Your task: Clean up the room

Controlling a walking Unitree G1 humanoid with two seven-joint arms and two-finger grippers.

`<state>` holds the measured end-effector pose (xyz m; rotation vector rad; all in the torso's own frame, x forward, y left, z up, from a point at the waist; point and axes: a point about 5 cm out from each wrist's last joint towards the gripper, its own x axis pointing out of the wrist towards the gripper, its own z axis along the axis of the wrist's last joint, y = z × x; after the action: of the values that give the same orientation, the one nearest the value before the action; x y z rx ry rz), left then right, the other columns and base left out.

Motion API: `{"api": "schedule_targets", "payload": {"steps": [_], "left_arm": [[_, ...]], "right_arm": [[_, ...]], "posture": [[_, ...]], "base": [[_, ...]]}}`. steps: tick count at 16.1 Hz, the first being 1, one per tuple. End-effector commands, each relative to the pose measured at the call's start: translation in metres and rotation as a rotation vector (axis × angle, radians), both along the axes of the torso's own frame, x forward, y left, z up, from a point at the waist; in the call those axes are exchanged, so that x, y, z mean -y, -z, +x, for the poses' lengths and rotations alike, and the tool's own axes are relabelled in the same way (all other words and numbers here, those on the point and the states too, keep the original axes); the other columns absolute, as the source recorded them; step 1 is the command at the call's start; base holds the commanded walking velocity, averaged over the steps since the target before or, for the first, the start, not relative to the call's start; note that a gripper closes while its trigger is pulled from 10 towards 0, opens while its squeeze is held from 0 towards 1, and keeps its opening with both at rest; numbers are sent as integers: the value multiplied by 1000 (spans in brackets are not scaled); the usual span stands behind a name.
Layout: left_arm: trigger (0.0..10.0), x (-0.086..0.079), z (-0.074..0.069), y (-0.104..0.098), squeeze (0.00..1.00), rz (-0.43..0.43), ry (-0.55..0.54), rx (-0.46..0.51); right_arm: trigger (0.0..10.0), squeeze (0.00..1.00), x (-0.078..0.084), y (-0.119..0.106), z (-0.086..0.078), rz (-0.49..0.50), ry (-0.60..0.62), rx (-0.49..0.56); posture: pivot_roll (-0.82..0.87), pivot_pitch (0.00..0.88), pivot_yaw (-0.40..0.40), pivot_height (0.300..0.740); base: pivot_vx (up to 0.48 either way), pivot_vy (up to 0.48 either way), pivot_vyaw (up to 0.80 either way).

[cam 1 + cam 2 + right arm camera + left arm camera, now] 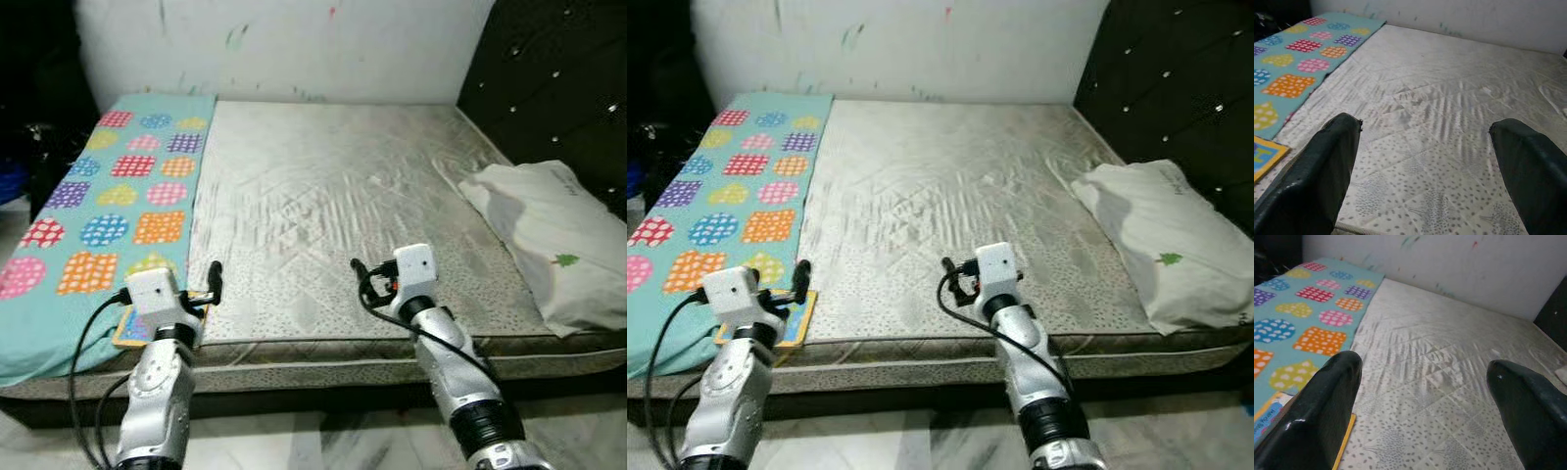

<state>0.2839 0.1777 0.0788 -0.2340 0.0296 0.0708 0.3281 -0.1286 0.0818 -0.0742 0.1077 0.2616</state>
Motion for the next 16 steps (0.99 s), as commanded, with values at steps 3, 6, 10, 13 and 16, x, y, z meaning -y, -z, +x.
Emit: {"api": "schedule_targets", "payload": {"steps": [3,6,10,13,16], "left_arm": [[10000,0,1,-2,0,5,9,7],[10000,0,0,-2,0,5,8,4],[10000,0,0,-1,0,8,7,-2],[10000,-1,0,-1,0,12,1,-4],[10000,-1,1,-1,0,12,0,-5]], "right_arm": [[10000,0,2,-1,1,1,12,3],[10000,0,2,-1,1,3,14,3],[10000,0,2,-1,1,2,19,4],[10000,0,2,-1,1,2,20,3],[10000,0,2,0,1,3,23,1]], "posture": [[-90,2,-28,740],[-89,6,-28,740],[-89,7,-27,740],[-89,7,-27,740],[-88,8,-27,740]], "base": [[321,0,0],[322,0,0],[321,0,0],[320,0,0],[305,0,0]]}}
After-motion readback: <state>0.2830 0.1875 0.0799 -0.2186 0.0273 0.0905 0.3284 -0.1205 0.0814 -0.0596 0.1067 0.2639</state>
